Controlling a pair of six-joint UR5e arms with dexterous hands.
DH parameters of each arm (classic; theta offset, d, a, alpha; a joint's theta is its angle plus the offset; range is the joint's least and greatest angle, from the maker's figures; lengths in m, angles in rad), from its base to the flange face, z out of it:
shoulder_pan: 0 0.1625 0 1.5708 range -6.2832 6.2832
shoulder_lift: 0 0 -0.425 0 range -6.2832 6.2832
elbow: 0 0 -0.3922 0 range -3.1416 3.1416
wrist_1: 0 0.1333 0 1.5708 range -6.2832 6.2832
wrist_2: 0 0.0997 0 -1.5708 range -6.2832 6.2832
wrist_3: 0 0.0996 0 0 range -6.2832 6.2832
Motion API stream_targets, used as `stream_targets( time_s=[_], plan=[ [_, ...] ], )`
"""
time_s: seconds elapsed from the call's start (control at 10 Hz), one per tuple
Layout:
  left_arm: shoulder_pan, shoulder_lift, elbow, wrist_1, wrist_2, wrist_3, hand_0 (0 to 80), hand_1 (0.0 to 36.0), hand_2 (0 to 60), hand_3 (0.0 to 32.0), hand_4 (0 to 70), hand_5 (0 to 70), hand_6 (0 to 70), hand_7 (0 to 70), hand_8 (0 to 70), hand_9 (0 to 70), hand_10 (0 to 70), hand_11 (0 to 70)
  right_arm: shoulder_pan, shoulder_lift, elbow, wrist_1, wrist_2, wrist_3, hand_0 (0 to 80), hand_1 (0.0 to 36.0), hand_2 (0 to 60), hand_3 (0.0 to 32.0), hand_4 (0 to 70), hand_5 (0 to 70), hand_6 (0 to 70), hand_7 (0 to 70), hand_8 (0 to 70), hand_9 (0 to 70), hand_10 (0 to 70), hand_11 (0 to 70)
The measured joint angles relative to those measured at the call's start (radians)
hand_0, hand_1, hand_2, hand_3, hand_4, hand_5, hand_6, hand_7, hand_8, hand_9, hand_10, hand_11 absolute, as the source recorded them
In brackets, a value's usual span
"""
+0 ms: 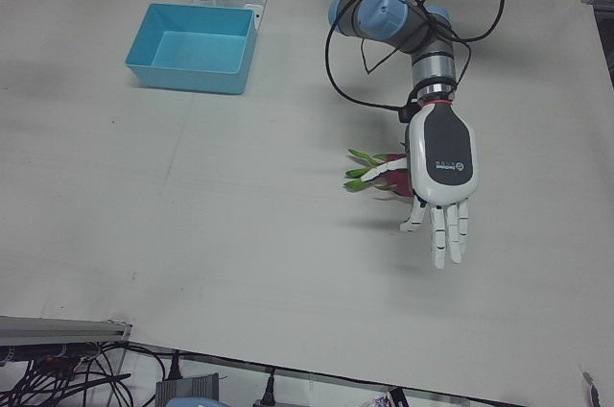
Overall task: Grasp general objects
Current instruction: 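Adjust the left hand grip around the dragon fruit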
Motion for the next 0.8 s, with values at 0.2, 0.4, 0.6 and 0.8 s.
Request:
stream_targets(
  time_s=[0.2,0.4,0.6,0.8],
  plan=[
    [0.002,0.042,-0.004,0.002,0.007,0.021,39.3,2.6,0.0,32.0,0.0,0.0,0.0,6.5,0.4,0.0,0.0,0.0,0.0,0.0,0.0,0.0,0.0,0.0,0.0,0.0,0.0,0.0,0.0,0.0,0.0,0.0,0.0,0.0,0.0,0.0],
    [0.004,0.096,-0.007,-0.001,0.008,0.033,39.7,3.4,0.0,32.0,0.0,0.0,0.0,4.0,0.1,0.0,0.0,0.0,0.0,0.0,0.0,0.0,0.0,0.0,0.0,0.0,0.0,0.0,0.0,0.0,0.0,0.0,0.0,0.0,0.0,0.0],
    [0.007,0.123,-0.019,0.023,0.01,0.035,47.8,10.7,0.0,29.4,0.0,0.0,0.0,2.2,1.5,0.0,0.0,0.0,0.0,0.0,0.0,0.0,0.0,0.0,0.0,0.0,0.0,0.0,0.0,0.0,0.0,0.0,0.0,0.0,0.0,0.0],
    [0.013,0.129,-0.067,0.083,0.025,0.032,48.1,11.2,0.0,22.6,0.0,0.0,0.0,2.8,2.2,0.0,0.0,0.0,0.0,0.0,0.0,0.0,-0.001,0.0,0.0,0.0,0.0,0.0,0.0,0.0,0.0,0.0,0.0,0.0,0.0,0.0]
  ],
)
